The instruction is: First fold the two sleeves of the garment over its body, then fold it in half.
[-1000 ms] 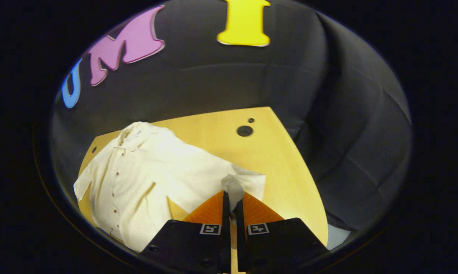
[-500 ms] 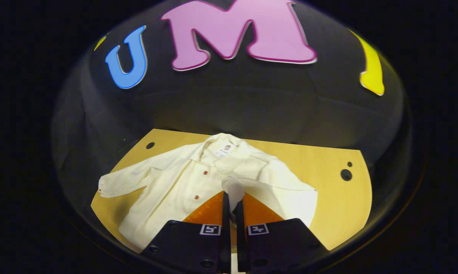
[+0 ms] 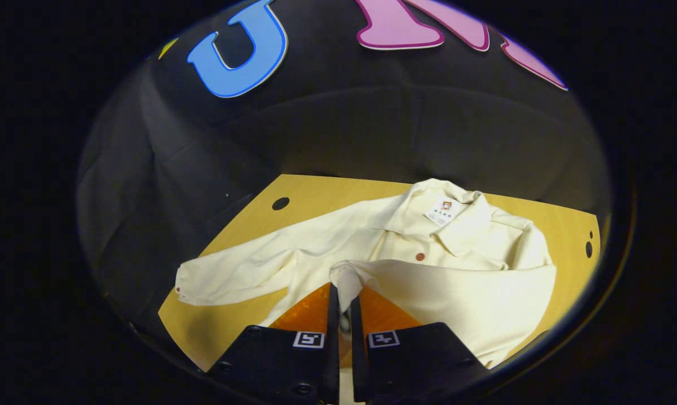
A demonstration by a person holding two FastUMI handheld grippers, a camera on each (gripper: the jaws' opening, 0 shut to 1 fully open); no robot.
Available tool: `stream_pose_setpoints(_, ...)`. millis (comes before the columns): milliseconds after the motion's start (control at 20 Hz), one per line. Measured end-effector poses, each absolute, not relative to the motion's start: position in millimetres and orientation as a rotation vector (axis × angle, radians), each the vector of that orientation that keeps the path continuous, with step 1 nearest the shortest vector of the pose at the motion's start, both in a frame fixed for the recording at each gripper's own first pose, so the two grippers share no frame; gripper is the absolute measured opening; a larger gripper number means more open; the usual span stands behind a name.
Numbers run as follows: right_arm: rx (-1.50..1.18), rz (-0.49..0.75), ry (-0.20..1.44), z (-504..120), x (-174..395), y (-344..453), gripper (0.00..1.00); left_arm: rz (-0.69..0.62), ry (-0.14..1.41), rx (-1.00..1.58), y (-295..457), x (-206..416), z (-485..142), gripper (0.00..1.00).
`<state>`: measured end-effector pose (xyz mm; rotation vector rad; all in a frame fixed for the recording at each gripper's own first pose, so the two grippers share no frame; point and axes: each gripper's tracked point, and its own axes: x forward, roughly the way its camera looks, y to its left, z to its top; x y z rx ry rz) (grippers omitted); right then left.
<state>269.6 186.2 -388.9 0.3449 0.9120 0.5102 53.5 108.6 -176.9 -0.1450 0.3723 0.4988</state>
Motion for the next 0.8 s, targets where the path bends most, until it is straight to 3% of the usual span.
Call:
stream_pose_setpoints(300, 0.475, 0.444, 0.904, -410, 287, 202, 0.43, 0.522, 0.382, -0.227, 152, 51, -217, 0.95)
stream_pose_setpoints(350, 0.447, 0.429, 0.886, -407, 288, 195, 0.71, 0.532, 0.388, -0.224, 162, 51, -222, 0.95)
stream_pose_setpoints(400, 0.422, 0.421, 0.864, -398, 286, 187, 0.83, 0.542, 0.402, -0.219, 173, 52, -229, 0.95)
stream_pose_setpoints(550, 0.348, 0.365, 0.754, -360, 283, 156, 0.99, 0.622, 0.487, -0.233, 219, 49, -257, 0.94)
stream_pose_setpoints(800, 0.279, 0.289, 0.580, -284, 264, 102, 0.98, 0.729, 0.539, -0.247, 301, 54, -297, 0.96)
